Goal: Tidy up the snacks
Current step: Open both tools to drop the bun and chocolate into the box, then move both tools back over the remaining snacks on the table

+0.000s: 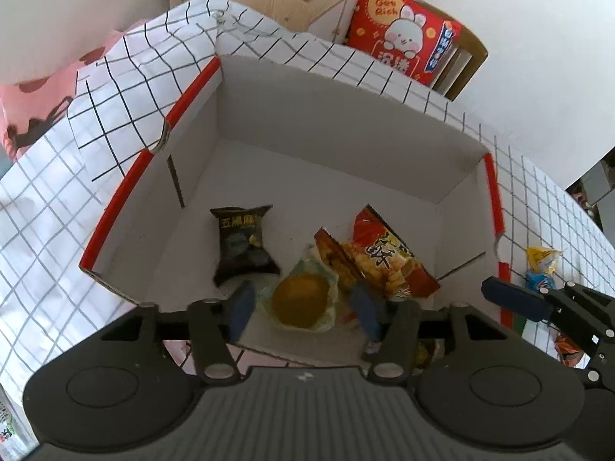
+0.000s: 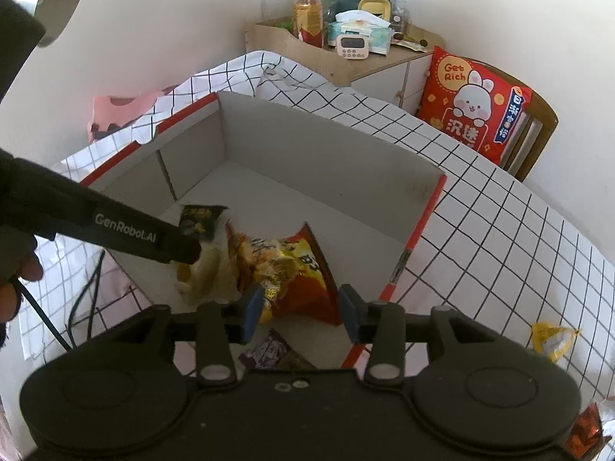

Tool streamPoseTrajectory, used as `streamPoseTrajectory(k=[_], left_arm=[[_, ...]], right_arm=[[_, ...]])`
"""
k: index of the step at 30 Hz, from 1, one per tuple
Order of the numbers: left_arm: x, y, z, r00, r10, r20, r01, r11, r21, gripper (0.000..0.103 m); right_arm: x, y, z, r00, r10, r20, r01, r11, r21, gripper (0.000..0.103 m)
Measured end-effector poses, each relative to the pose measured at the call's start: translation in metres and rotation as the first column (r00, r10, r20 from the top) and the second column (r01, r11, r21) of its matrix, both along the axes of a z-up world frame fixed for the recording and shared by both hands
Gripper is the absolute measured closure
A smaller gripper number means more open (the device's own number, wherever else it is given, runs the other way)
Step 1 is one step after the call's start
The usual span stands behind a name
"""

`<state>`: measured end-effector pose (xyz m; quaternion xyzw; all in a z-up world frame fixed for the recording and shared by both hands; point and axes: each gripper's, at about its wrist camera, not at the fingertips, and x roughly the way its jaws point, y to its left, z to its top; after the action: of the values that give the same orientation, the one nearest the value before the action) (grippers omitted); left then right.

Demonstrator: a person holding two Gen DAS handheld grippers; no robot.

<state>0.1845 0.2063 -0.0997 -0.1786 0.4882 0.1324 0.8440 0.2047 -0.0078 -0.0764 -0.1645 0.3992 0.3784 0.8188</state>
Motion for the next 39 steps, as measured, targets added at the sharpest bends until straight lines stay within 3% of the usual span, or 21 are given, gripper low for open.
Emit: streamPoseTrajectory(k=[9,24,31,35,37,39], left_arm=[[-0.026,-0.033,0.026,0.994,-0.062,0.088,0.055,0.996,0.075,0.040],[-0.058,-0.115,0.065,0.953,-0.196,0.231,0.160,0.973,0.166,0.031],[-0.059,-0.159,0.064,0.924,-0.282,0.260,0.249,0.956,0.153,0.018],[-0.055,-0.184,0.058,0.910,-0.324,0.259,0.294,0.944,0.151,0.016],[-0.051,-0.194,0.053,0.907,-0.333,0.256,0.308,0.942,0.132,0.003],[-0.045,-0.203,0.049,0.904,-0.333,0.267,0.322,0.943,0.083,0.000]], right_arm=[[-0.011,-0.038,0.025,0.999,-0.045,-0.017,0.047,0.992,0.115,0.039],[-0.035,-0.128,0.058,0.986,-0.169,-0.011,0.166,0.950,0.265,0.017],[-0.044,-0.182,0.058,0.963,-0.269,0.005,0.258,0.927,0.271,0.007],[-0.046,-0.212,0.053,0.947,-0.321,-0.001,0.309,0.912,0.270,0.005],[-0.046,-0.228,0.050,0.939,-0.345,-0.002,0.333,0.905,0.266,0.005],[-0.047,-0.243,0.046,0.931,-0.366,-0.004,0.354,0.899,0.258,0.005]])
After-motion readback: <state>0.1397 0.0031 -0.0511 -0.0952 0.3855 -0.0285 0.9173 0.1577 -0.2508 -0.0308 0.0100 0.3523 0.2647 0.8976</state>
